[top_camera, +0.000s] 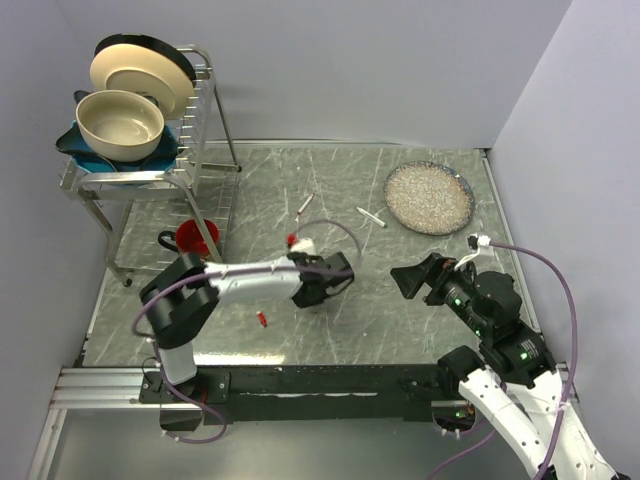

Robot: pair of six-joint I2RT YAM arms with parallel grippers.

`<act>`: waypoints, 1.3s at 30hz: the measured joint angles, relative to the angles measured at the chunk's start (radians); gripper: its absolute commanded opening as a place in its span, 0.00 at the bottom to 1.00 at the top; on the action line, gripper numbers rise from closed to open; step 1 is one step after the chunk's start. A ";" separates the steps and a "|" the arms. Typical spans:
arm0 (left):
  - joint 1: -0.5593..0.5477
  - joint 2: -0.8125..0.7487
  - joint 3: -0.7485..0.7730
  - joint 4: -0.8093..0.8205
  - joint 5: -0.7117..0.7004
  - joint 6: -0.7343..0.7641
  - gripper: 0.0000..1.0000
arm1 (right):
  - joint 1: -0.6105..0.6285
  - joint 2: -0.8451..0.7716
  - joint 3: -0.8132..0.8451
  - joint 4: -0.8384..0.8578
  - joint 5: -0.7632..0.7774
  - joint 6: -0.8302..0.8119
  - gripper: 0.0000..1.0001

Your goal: Insert the pens into the pen caps

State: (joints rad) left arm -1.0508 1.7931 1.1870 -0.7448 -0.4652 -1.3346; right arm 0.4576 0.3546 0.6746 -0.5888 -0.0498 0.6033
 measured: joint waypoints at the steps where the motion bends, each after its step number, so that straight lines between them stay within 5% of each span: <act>1: -0.027 -0.028 -0.011 0.037 0.006 0.048 0.01 | 0.000 0.002 -0.006 0.005 -0.005 0.010 0.99; 13: -0.092 -0.505 -0.344 0.532 0.252 0.468 0.01 | 0.000 0.045 -0.090 0.107 -0.099 0.127 0.92; 20: -0.092 -0.598 -0.437 0.718 0.397 0.568 0.01 | 0.000 0.113 -0.136 0.270 -0.234 0.176 0.79; 31: -0.093 -0.620 -0.465 0.865 0.480 0.591 0.01 | 0.005 0.219 -0.159 0.412 -0.315 0.230 0.74; 37: -0.092 -0.628 -0.475 0.910 0.506 0.591 0.01 | 0.026 0.260 -0.178 0.477 -0.336 0.258 0.50; 39: -0.092 -0.631 -0.476 0.918 0.512 0.591 0.01 | 0.034 0.273 -0.192 0.492 -0.347 0.266 0.32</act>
State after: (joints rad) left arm -1.1431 1.1618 0.7113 0.1734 0.0467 -0.7441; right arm 0.4915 0.6273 0.4831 -0.0963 -0.3965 0.8692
